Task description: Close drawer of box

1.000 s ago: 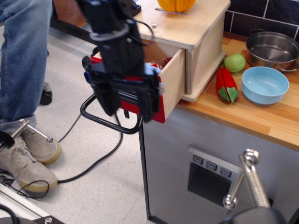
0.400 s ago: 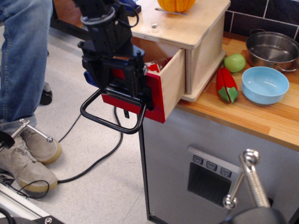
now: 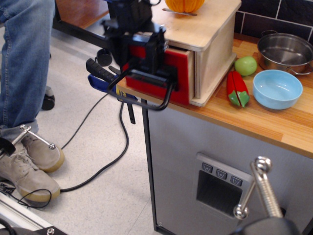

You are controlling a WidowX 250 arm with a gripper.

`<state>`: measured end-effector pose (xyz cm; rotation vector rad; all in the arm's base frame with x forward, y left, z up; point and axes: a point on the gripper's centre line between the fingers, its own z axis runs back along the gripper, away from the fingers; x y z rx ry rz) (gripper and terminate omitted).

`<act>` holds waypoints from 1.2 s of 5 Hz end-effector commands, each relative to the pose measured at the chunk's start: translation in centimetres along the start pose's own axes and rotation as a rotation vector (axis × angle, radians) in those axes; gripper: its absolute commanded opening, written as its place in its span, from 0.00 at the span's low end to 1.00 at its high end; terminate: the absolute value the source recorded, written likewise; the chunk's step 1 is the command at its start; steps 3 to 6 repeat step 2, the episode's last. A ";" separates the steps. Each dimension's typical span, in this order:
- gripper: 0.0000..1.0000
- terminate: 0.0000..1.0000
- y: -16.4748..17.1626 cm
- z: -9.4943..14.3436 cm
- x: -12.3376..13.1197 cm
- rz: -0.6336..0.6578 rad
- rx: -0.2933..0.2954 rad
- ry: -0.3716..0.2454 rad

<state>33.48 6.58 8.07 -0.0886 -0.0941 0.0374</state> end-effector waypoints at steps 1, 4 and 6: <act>1.00 0.00 0.7 1.7 4.4 -0.030 0.016 -0.076; 1.00 1.00 0.9 2.2 4.5 -0.026 -0.001 -0.105; 1.00 1.00 0.9 2.2 4.5 -0.026 -0.001 -0.105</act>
